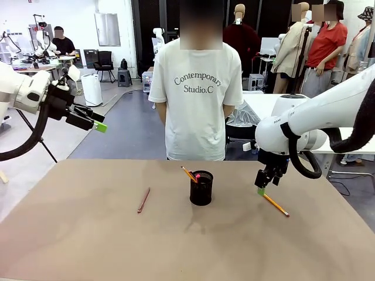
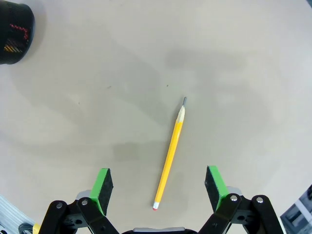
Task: Place the pens into the pen holder.
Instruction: Pick up a writing instrument from the table and place it into the Pen holder.
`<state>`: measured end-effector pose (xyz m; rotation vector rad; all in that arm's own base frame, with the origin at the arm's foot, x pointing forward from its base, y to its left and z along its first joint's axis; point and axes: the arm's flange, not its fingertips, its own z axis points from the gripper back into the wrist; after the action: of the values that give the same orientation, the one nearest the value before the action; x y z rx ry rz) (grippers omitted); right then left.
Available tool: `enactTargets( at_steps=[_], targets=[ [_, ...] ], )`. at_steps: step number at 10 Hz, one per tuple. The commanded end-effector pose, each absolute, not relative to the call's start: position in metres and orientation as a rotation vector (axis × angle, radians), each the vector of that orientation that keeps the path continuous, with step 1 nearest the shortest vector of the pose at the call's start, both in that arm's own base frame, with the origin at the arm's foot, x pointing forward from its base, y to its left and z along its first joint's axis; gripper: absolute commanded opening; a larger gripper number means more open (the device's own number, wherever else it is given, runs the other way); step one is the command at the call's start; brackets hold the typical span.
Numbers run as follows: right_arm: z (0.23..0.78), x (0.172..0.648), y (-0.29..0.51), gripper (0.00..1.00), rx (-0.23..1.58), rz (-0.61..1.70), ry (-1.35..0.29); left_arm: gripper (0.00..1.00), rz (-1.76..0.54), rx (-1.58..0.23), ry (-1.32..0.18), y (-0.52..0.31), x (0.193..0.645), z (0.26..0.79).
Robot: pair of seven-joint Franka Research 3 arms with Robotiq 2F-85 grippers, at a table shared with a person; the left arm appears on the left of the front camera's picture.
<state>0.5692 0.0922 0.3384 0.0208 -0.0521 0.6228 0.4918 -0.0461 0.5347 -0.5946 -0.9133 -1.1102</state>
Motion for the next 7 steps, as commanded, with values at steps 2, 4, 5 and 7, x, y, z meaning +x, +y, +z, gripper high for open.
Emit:
enactTargets(
  at_steps=[2,4,5,7],
  targets=[
    [0.343,0.570,0.093,1.00,0.018,0.624,-0.051,1.00,-1.111,-0.592,-0.916,-0.046,0.492,0.537],
    [0.343,0.570,0.093,1.00,0.018,0.624,-0.051,1.00,-1.111,-0.592,-0.916,-0.046,0.492,0.537],
    [0.339,0.569,0.092,1.00,0.021,0.623,-0.053,1.00,-1.111,-0.592,-0.916,-0.046,0.492,0.537],
    [0.322,0.590,0.085,1.00,0.004,0.632,-0.054,1.00,-1.111,-0.592,-0.916,-0.046,0.492,0.537]
  ],
)
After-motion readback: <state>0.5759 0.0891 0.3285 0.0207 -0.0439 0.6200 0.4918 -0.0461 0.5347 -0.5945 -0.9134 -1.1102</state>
